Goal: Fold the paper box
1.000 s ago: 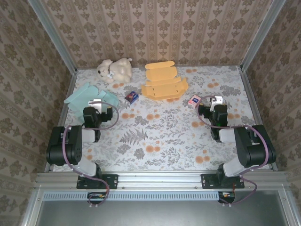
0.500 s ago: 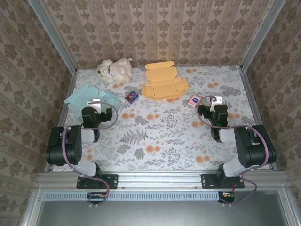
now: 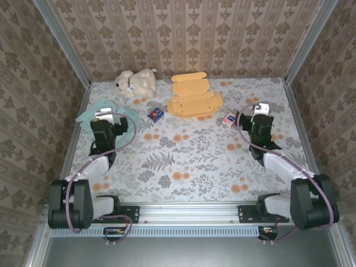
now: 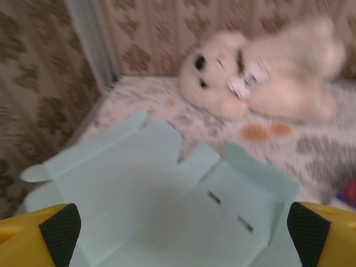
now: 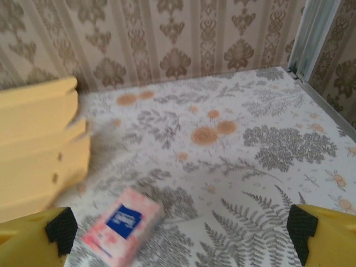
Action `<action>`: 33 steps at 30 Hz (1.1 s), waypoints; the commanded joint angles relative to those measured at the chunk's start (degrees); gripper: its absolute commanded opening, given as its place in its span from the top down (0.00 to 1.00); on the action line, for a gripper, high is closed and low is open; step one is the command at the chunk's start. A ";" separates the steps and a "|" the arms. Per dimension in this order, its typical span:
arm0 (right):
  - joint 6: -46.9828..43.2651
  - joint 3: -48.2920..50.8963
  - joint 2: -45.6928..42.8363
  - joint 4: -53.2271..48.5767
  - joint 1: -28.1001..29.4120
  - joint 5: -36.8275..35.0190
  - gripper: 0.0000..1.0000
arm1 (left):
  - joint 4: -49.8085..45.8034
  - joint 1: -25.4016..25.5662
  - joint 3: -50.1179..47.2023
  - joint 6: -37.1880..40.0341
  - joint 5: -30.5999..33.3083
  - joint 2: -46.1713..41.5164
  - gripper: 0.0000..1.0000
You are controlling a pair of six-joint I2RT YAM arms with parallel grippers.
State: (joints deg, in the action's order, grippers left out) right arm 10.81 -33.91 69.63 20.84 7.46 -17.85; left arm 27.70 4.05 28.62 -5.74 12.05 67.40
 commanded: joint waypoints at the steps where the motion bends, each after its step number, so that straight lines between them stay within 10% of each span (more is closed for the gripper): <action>1: 10.77 -9.19 0.23 -21.20 2.11 -0.63 0.00 | -15.04 -0.18 4.43 -13.29 4.33 -3.91 0.00; 8: 26.36 -18.84 9.63 -28.56 10.25 2.94 0.04 | -35.71 3.22 10.63 -29.01 0.18 -7.97 0.00; 19: 43.08 -22.37 27.61 -15.59 13.11 9.98 0.21 | -30.78 24.57 8.45 -23.50 4.56 -9.52 0.00; 33: 51.13 -25.90 40.08 -5.72 14.80 11.52 0.35 | -25.25 28.68 9.69 -19.77 9.74 -3.08 0.00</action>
State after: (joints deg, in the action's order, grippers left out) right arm 59.00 -57.71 108.33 11.73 20.99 -7.01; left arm 0.73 32.29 37.63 -27.40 19.64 63.48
